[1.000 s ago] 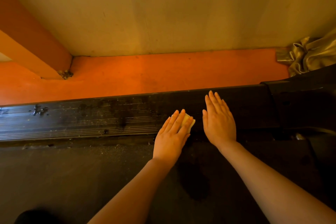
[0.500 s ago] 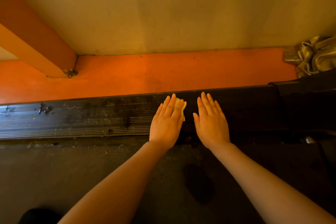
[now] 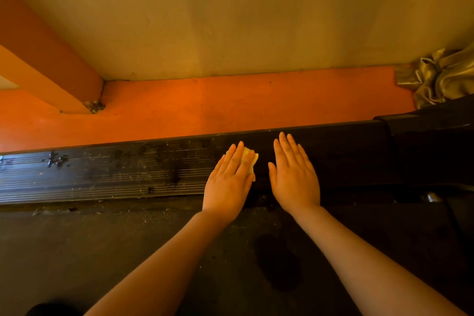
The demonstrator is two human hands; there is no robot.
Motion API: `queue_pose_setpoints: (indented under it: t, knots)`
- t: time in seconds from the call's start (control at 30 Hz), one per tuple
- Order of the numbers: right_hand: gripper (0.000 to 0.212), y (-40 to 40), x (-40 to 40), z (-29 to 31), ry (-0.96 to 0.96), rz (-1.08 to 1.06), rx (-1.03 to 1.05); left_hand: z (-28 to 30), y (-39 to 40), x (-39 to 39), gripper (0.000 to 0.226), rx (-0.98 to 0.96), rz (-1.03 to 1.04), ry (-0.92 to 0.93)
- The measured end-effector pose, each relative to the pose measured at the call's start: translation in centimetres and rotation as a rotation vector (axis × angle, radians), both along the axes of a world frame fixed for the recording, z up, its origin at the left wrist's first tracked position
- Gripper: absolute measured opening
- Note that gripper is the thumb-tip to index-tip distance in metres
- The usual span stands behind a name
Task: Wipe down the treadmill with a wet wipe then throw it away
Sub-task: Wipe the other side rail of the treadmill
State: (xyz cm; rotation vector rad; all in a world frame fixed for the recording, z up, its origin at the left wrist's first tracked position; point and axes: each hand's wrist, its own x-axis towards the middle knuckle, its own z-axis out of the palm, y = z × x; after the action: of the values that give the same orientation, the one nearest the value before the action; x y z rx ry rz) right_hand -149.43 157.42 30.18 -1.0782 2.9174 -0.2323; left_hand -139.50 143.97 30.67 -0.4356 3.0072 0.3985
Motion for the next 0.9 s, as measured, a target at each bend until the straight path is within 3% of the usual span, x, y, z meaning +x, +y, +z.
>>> queue_pose_setpoints:
  t: [0.3, 0.47, 0.63, 0.9]
  knots:
    - [0.058, -0.1, 0.1, 0.0, -0.001, -0.009, -0.002, 0.8, -1.2, -2.9, 0.055, 0.002, 0.025, -0.036]
    - [0.063, -0.1, 0.1, 0.1, -0.01, -0.038, -0.012, 1.6, -3.2, -7.0, 0.052, 0.078, -0.094, -0.069]
    - [0.06, -0.1, 0.0, 0.0, 0.008, -0.025, 0.015, 2.4, -4.5, -9.7, 0.053, 0.131, -0.27, -0.238]
    - [0.059, 0.0, 0.0, 0.0, -0.003, -0.017, -0.004, 2.3, -5.4, -9.2, 0.052, 0.163, -0.219, -0.27]
